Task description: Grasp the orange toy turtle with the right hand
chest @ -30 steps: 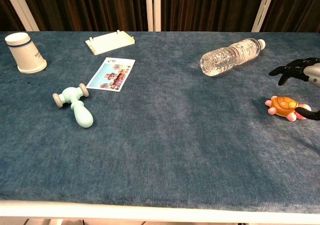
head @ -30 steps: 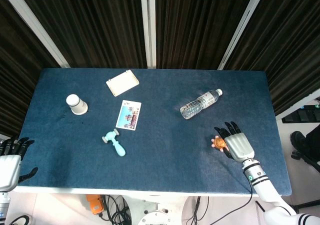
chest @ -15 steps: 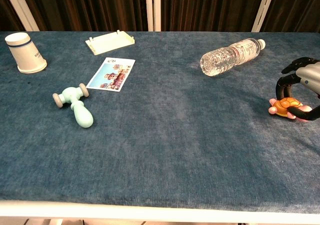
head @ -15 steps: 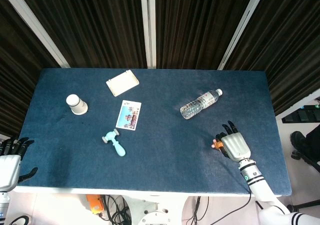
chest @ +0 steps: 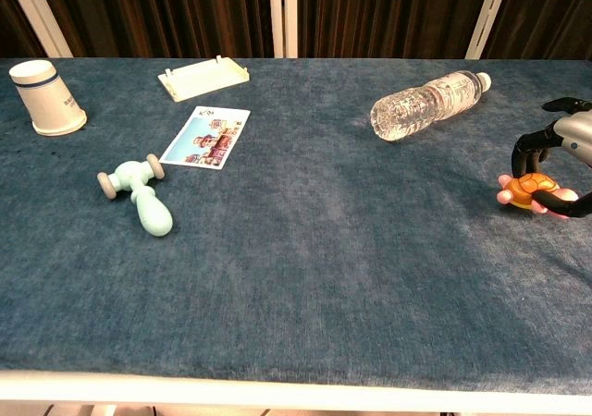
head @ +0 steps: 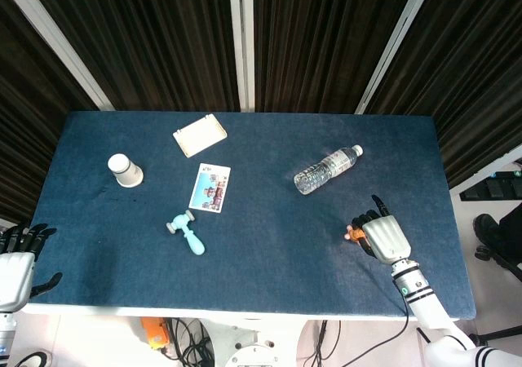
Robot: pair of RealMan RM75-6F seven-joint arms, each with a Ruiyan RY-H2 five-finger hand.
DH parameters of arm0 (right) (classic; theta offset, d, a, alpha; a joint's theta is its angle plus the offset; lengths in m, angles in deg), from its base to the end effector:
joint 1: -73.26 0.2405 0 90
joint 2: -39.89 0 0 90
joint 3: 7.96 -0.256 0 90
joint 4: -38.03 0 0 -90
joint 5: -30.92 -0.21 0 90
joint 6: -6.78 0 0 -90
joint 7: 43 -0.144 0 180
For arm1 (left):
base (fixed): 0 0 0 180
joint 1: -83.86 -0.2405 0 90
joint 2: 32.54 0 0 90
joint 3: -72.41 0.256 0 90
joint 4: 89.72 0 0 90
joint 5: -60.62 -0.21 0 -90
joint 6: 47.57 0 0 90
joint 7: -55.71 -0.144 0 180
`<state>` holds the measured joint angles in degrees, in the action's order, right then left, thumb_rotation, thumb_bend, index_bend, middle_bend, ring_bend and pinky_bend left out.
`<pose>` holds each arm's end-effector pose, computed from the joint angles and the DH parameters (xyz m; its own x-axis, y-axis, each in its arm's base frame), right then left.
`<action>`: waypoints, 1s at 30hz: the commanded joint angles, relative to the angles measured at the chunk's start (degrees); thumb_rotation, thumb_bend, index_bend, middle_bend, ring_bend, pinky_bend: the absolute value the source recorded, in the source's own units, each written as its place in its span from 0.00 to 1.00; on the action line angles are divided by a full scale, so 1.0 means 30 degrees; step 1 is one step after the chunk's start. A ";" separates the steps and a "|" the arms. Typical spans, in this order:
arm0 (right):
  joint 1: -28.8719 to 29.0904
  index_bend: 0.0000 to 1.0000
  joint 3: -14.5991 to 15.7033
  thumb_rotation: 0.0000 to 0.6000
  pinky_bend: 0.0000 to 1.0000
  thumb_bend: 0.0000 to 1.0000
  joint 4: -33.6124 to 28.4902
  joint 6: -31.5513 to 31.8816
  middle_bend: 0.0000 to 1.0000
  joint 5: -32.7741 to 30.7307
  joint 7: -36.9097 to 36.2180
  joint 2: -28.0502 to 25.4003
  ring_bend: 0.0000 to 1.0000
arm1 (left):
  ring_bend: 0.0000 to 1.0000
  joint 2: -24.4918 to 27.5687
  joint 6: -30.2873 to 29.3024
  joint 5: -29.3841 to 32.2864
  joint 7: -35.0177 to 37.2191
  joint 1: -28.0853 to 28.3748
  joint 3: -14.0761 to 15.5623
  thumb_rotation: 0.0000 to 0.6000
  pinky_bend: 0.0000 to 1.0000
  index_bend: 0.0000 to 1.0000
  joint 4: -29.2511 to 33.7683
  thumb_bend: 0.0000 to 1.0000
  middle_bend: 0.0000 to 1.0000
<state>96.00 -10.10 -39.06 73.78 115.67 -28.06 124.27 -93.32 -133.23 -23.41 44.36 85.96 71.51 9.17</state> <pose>-0.2685 -0.2659 0.0220 0.5988 -0.1488 0.7870 -0.7817 -0.3224 0.5338 -0.3075 0.1576 0.1655 0.5192 0.0596 0.8526 0.8510 0.0567 -0.5221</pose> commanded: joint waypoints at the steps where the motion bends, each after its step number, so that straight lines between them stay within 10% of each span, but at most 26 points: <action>1: 0.0089 0.32 -0.0003 1.00 0.00 0.31 -0.0575 -0.0447 0.34 -0.0414 0.0323 -0.0459 0.09 | 0.00 0.0006 0.0000 0.0000 -0.0044 0.0009 -0.0008 1.00 0.10 0.21 0.0032 0.16 0.13; 16: 0.0126 0.24 0.0144 1.00 0.00 0.27 -0.0977 -0.1042 0.34 -0.0910 0.0319 -0.0970 0.04 | 0.00 0.0005 0.0099 0.0111 -0.0127 0.0015 0.0015 1.00 0.10 0.21 0.0074 0.16 0.13; 26: 0.0119 0.93 0.0108 1.00 0.00 0.42 -0.0052 -0.0183 0.86 -0.0269 0.0258 0.0095 0.37 | 0.00 0.0003 0.0142 0.0172 0.0010 -0.0015 0.0047 1.00 0.10 0.21 -0.0019 0.16 0.13; 30: 0.0020 1.00 0.0182 1.00 0.00 0.48 0.0753 0.0659 0.96 0.0499 -0.0357 0.0445 0.44 | 0.00 -0.0023 0.0186 0.0207 0.0089 -0.0014 0.0054 1.00 0.10 0.21 -0.0102 0.16 0.13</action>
<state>96.24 -9.65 -37.70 75.04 116.34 -28.38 125.05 -93.39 -132.67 -22.80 44.63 85.91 71.67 8.86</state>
